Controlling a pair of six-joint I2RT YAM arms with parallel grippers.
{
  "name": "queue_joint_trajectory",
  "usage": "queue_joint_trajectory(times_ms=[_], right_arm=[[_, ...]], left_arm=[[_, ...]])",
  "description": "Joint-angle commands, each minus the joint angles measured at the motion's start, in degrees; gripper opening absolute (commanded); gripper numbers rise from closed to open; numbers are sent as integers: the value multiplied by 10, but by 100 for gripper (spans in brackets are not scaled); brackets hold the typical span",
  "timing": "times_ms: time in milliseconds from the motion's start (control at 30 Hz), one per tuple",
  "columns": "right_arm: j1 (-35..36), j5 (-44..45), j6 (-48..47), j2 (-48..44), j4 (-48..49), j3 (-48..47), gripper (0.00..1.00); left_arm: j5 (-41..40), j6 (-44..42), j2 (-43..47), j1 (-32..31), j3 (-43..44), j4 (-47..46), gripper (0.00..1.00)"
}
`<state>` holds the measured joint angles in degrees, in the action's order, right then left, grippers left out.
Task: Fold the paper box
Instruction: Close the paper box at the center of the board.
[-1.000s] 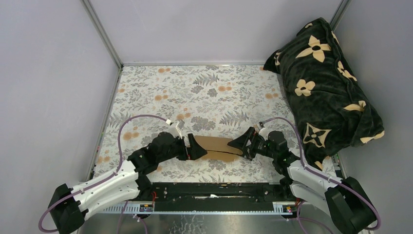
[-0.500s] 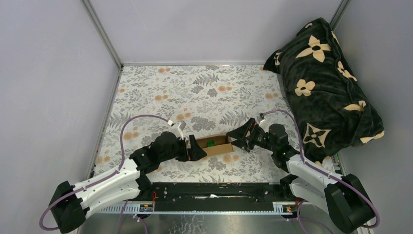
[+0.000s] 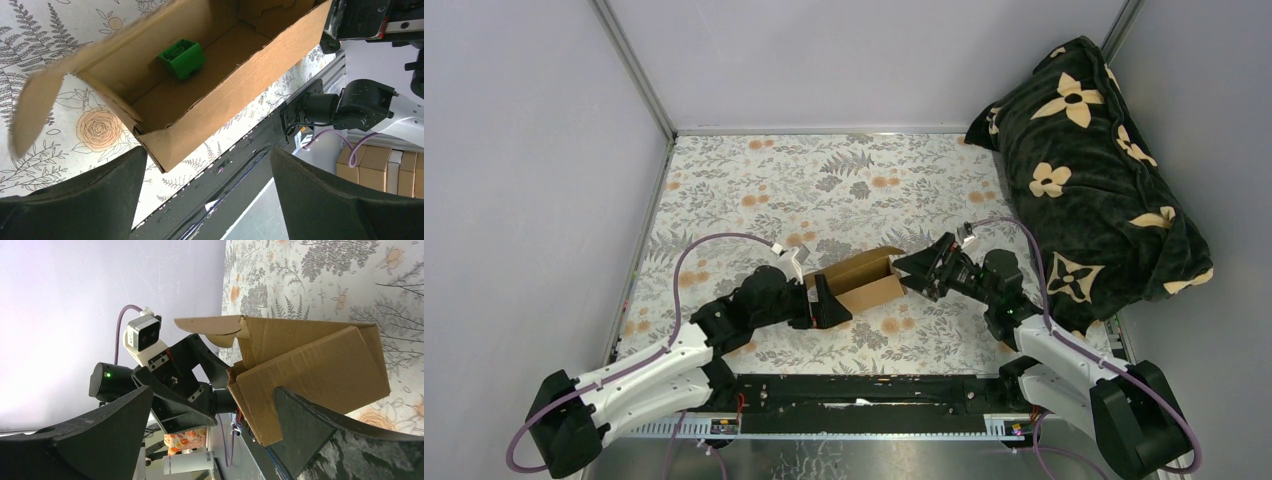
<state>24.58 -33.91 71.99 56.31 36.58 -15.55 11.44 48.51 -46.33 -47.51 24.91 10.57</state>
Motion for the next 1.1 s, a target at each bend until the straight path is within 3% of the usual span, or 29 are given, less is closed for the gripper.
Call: queue_joint_trajectory(times_ms=[0, 167, 533, 1067], right_arm=[[9, -61, 0, -16, 28, 59, 100], [9, -46, -25, -60, -12, 98, 100], [7, -49, -42, -30, -15, 79, 100], [7, -12, -160, -187, -230, 119, 100]], left_arm=[[42, 20, 11, -1, -36, -162, 99], [35, 51, 43, -3, -106, -216, 99], [35, 22, 10, -3, -60, -187, 99], [-14, 92, 167, -26, -208, -177, 99]])
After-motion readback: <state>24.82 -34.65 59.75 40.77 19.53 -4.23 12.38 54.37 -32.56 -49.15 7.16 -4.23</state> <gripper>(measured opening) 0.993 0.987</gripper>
